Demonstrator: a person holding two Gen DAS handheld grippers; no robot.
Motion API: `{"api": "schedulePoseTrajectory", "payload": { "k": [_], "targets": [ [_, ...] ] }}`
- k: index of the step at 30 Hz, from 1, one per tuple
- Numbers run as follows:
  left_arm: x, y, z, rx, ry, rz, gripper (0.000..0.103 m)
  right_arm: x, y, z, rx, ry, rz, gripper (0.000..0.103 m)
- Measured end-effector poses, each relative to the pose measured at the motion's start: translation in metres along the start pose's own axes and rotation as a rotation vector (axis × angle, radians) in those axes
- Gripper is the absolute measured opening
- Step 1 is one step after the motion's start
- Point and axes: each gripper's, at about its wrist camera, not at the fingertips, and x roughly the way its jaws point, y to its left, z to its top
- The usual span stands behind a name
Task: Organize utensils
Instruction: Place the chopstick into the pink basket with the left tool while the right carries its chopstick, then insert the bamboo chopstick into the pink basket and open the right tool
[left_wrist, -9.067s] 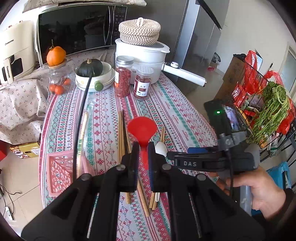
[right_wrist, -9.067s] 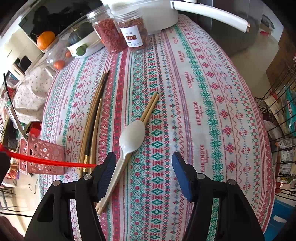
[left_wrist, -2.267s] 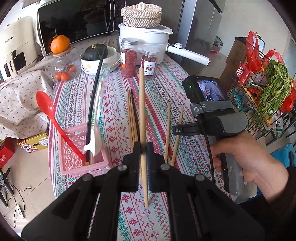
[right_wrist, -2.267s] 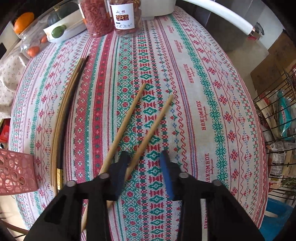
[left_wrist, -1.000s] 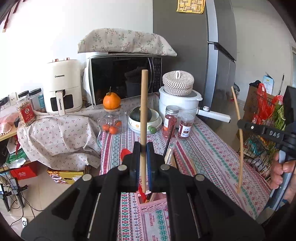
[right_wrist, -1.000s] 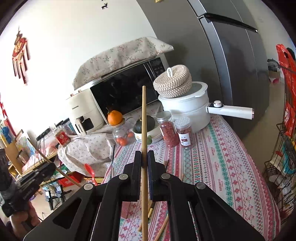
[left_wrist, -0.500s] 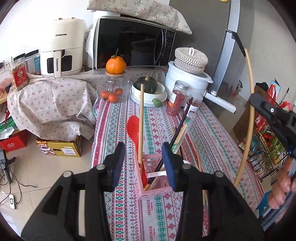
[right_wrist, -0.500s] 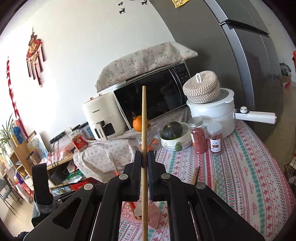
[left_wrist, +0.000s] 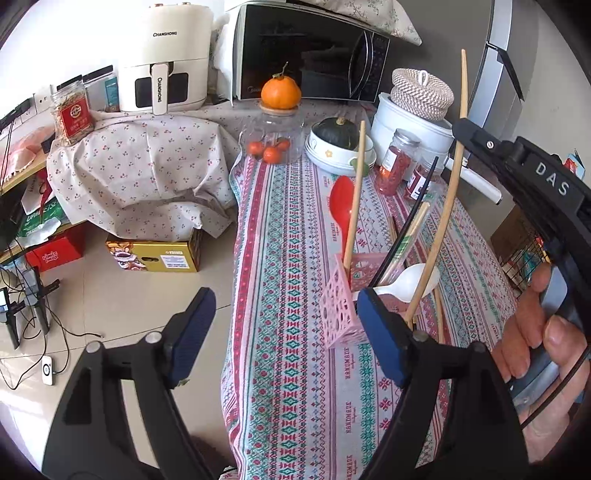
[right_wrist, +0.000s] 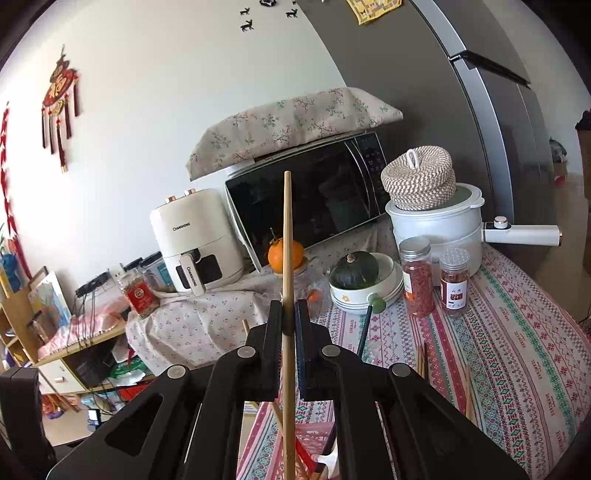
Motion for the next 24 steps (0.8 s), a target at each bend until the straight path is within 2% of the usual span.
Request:
{"api": "schedulePoseTrajectory", "payload": {
  "k": [9, 12, 16, 18, 20, 22, 24],
  "targets": [
    [0.002, 0.011, -0.003, -0.013, 0.033, -0.004, 0.08, 0.02, 0.011, -0.019, -0.042, -0.059, -0.138, 0.006],
    [0.003, 0.013, -0.005, -0.009, 0.039, -0.006, 0.081, 0.022, 0.006, -0.025, -0.014, -0.02, -0.13, 0.006],
    [0.009, 0.014, -0.007, -0.002, 0.058, 0.008, 0.081, 0.015, -0.004, -0.024, 0.054, 0.044, -0.074, 0.008],
    [0.012, 0.014, -0.008, -0.005, 0.074, 0.009, 0.081, 0.007, -0.009, -0.019, 0.066, 0.059, -0.047, 0.019],
    [0.012, 0.012, -0.009, -0.013, 0.084, -0.001, 0.081, -0.005, -0.015, -0.012, 0.073, 0.052, -0.017, 0.043],
    [0.01, 0.008, -0.009, -0.014, 0.085, -0.013, 0.081, -0.02, -0.021, -0.002, 0.069, 0.037, 0.004, 0.05],
    [0.007, 0.001, -0.009, -0.006, 0.082, -0.012, 0.082, -0.032, -0.029, 0.008, 0.061, 0.035, 0.02, 0.053]
  ]
}}
